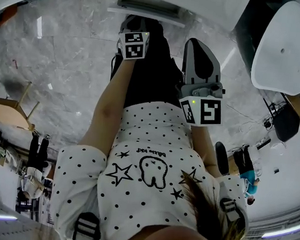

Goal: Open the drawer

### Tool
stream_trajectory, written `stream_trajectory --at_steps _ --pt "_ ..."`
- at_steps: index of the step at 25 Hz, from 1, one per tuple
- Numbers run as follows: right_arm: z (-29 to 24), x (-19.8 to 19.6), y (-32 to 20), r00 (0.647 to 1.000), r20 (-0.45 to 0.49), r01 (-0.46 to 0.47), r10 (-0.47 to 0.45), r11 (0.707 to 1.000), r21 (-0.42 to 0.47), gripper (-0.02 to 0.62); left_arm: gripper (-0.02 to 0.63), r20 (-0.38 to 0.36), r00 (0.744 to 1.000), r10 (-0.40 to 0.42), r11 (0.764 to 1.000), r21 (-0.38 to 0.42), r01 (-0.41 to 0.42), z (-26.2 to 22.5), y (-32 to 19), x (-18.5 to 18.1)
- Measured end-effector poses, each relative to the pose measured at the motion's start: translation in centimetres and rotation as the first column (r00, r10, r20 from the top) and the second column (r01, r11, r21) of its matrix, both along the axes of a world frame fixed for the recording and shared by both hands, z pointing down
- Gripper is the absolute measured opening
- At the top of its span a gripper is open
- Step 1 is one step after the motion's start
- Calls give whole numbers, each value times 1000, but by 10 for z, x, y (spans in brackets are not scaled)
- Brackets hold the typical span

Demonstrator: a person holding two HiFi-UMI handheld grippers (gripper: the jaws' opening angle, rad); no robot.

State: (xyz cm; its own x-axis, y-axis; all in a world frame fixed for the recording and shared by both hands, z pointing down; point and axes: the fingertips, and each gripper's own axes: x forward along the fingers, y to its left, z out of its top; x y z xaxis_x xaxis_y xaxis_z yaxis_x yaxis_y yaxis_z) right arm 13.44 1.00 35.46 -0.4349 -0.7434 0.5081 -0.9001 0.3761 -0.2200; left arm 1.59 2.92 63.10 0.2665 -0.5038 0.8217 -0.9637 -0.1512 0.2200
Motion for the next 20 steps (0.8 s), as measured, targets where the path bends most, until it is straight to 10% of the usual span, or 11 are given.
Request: stream_trajectory --at_steps 20 --pt "-31 10 -8 1000 29 -9 8 999 42 14 5 -23 999 23 987 156 -20 -90 -30 -3"
